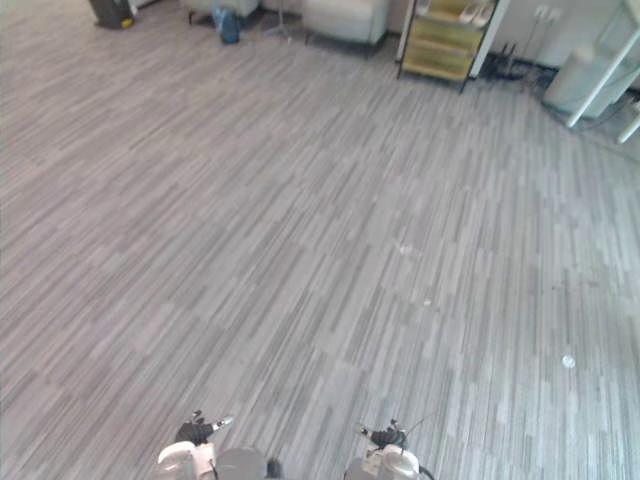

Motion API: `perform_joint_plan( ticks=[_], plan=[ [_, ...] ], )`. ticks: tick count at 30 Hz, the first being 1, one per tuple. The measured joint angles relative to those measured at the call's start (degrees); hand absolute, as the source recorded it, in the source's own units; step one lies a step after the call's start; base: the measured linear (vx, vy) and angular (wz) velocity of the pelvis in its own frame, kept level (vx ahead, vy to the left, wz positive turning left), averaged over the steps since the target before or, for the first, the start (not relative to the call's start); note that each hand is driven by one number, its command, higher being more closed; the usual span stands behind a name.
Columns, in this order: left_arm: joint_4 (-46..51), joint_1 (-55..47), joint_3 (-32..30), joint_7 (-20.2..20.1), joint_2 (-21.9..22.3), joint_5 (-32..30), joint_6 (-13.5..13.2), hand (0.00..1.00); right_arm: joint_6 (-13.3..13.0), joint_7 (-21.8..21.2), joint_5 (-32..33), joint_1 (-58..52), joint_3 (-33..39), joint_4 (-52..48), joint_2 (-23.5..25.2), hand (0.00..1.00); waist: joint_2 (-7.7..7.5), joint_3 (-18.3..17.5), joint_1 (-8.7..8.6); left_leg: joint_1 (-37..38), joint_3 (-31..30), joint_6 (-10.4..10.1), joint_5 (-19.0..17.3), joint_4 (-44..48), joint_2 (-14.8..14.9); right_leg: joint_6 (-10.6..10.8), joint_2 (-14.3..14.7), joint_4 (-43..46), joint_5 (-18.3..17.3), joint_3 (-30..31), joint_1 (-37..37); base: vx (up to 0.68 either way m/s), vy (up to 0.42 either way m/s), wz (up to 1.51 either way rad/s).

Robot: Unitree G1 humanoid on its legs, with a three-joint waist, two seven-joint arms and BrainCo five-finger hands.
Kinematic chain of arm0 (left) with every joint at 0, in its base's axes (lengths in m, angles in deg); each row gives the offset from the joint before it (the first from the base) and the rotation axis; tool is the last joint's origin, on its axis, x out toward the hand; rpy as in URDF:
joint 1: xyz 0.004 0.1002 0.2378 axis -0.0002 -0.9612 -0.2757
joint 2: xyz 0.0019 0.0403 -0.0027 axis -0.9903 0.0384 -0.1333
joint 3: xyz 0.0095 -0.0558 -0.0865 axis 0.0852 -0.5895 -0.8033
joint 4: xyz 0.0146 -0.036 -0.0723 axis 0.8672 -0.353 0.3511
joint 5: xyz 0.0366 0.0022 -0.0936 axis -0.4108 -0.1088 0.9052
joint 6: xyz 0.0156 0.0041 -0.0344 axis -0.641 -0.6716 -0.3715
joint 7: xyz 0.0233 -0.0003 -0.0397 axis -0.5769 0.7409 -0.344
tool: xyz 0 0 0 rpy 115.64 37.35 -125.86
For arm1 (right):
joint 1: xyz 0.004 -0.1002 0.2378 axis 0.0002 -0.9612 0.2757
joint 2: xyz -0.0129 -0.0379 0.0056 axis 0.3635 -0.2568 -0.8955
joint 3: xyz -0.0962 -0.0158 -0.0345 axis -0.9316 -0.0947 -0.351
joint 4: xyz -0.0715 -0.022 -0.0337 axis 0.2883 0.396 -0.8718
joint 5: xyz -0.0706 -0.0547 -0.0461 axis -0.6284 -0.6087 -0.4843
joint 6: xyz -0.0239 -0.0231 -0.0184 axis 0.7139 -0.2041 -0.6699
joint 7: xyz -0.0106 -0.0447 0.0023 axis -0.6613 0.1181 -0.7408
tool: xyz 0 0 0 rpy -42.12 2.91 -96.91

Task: Pick up cushions and gather them together orderly.

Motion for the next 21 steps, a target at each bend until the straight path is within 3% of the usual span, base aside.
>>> perform_joint_plan(
  ticks=[1,3,4,5,7,8,9,10,11,12,13,14,15,17,18,19,20,21],
  plan=[
    [-1.0,0.0,0.3,0.0,0.1,-0.1,0.0,0.0,0.0,-0.2,-0.1,0.6,0.1,0.3,-0.4,0.0,-0.22,0.1,-0.42,2.8,1.4,0.0,0.0,-2.4,0.4,-1.3,0.4,-8.9,0.8,-2.3,-2.5,0.48,-0.183,-0.38],
    [-1.8,0.2,2.3,0.0,-0.7,-0.6,0.0,0.0,0.0,-0.4,-0.1,2.3,-0.1,1.2,-1.6,0.0,-0.09,0.2,-2.41,4.7,1.2,0.0,0.0,-4.7,0.7,-1.2,3.3,-24.8,6.1,-0.4,-4.3,0.45,-0.193,-0.04],
    [-2.4,0.4,3.6,-0.1,-1.2,-1.3,-0.1,0.0,0.0,-0.4,-0.2,2.1,0.0,2.8,-2.9,0.0,-0.14,0.6,-3.61,6.7,-1.3,-0.2,0.1,-6.2,-0.1,-2.0,5.0,-32.4,14.7,2.7,-4.1,0.57,-0.223,0.24],
    [-3.6,1.1,4.1,-0.1,-0.5,-1.6,0.0,0.0,0.1,-0.6,-0.2,2.3,0.1,4.6,-4.8,0.0,1.37,0.8,-3.87,8.1,-4.3,-0.7,0.4,-6.0,1.5,-5.5,6.8,-30.4,17.2,3.6,-3.8,0.59,-0.222,0.1],
    [-4.4,1.4,4.2,-0.2,0.4,-2.2,-0.2,0.0,0.1,-0.5,-0.8,3.1,1.4,4.9,-6.8,0.0,3.92,1.0,-3.56,7.2,-8.9,-5.0,3.4,-3.0,3.4,-6.5,7.9,-26.3,13.0,2.7,-4.4,0.52,-0.211,-0.13],
    [-4.4,1.6,4.2,-0.2,0.5,-2.3,-0.2,0.0,0.2,-0.5,-1.0,3.2,1.9,5.0,-6.9,0.0,4.23,1.1,-3.58,7.1,-9.7,-5.5,4.1,-2.1,3.6,-6.5,8.2,-25.6,12.1,2.6,-4.3,0.57,-0.25,-0.03],
    [-4.2,1.9,3.5,-0.1,1.0,-2.3,-0.2,0.0,0.1,-0.4,-1.0,3.2,3.1,5.1,-6.5,0.0,4.81,1.2,-3.87,4.7,-12.1,-5.2,7.4,4.7,4.6,-7.0,9.1,-25.0,9.2,1.7,-2.6,0.68,-0.29,0.11],
    [-3.8,1.9,2.1,-0.1,1.4,-2.3,-0.1,0.0,0.2,-0.4,-0.9,2.8,3.2,4.8,-5.9,0.0,5.2,1.5,-4.45,-0.2,-14.6,-4.5,13.2,17.3,5.6,-7.4,9.9,-26.5,7.1,0.8,1.2,0.56,-0.243,0.15],
    [-3.5,1.8,1.7,-0.1,1.6,-2.3,-0.1,0.0,0.2,-0.4,-0.9,2.5,2.8,4.6,-5.6,0.0,5.38,1.7,-4.36,-2.2,-15.0,-4.6,16.4,21.7,6.2,-7.5,10.4,-27.3,6.6,0.6,2.9,0.65,-0.201,0.07],
    [-2.2,1.1,1.7,-0.3,2.1,-2.3,-0.2,0.0,0.0,-0.1,-0.9,2.3,1.4,4.2,-5.3,0.0,5.74,2.3,-3.51,-10.4,-14.6,-4.7,16.9,39.8,9.3,-8.6,12.5,-31.3,4.8,0.8,9.9,0.51,-0.087,-0.03],
    [-0.9,1.2,1.8,-0.4,1.9,-2.3,-0.2,0.0,0.0,0.0,-0.7,2.1,1.3,4.3,-4.8,0.0,5.43,2.6,-2.86,-14.7,-14.0,-4.4,13.3,44.9,9.9,-8.7,12.8,-33.0,3.9,0.9,13.3,0.61,-0.103,-0.06],
    [-0.2,1.2,1.9,-0.4,1.8,-2.3,-0.2,0.0,0.0,0.0,-0.7,2.1,1.2,4.3,-4.5,0.0,5.04,2.8,-2.46,-16.8,-13.6,-4.3,11.9,45.9,9.7,-8.7,12.8,-34.0,3.7,0.9,15.0,0.47,-0.07,-0.08],
    [1.7,1.1,2.0,-0.4,1.5,-2.3,-0.3,0.0,0.1,0.0,0.3,2.2,0.9,4.2,-3.6,0.0,3.89,3.0,-1.65,-22.8,-10.9,-3.1,8.2,44.0,8.8,-8.5,12.6,-37.5,3.2,1.5,19.3,0.46,-0.042,-0.11],
    [2.6,1.0,1.9,-0.5,1.5,-2.2,-0.5,0.0,0.2,0.3,0.4,3.0,-0.2,4.2,-3.5,0.0,3.91,3.3,-1.07,-27.9,-8.5,-1.5,6.4,37.9,7.1,-8.1,12.7,-40.7,2.1,2.4,23.3,0.42,0.011,-0.15],
    [3.2,1.1,1.8,-0.5,1.6,-2.3,-0.7,0.0,0.1,0.5,0.7,3.0,-0.4,4.2,-3.6,0.0,3.87,3.2,-0.52,-30.0,-7.8,-1.4,6.4,29.9,5.1,-7.3,11.9,-41.6,1.2,3.2,24.8,0.5,0.109,-0.32],
    [3.5,0.9,1.9,-0.6,1.8,-2.3,-0.8,0.0,0.1,0.8,1.3,3.0,0.2,4.5,-3.9,0.0,3.93,3.2,0.45,-30.5,-8.3,-3.0,9.3,14.9,1.5,-6.1,10.9,-42.3,-0.4,4.4,26.7,0.59,0.168,-0.68],
    [3.5,0.1,1.9,-0.7,1.6,-2.3,-1.0,0.0,0.3,1.1,1.3,3.2,-0.1,5.5,-4.1,0.0,4.49,3.0,1.76,-29.7,-9.3,-4.0,17.5,5.2,0.5,-5.0,11.0,-43.1,-2.0,7.1,28.5,0.63,0.195,-0.88],
    [3.3,-0.5,1.4,-0.7,1.7,-1.5,-1.0,0.0,0.3,1.1,1.3,3.3,-0.3,5.8,-3.8,0.0,4.05,2.8,2.73,-28.7,-9.0,-3.2,20.4,4.9,0.1,-4.6,10.8,-43.5,-2.4,8.6,29.3,0.59,0.158,-0.78]
  ],
)
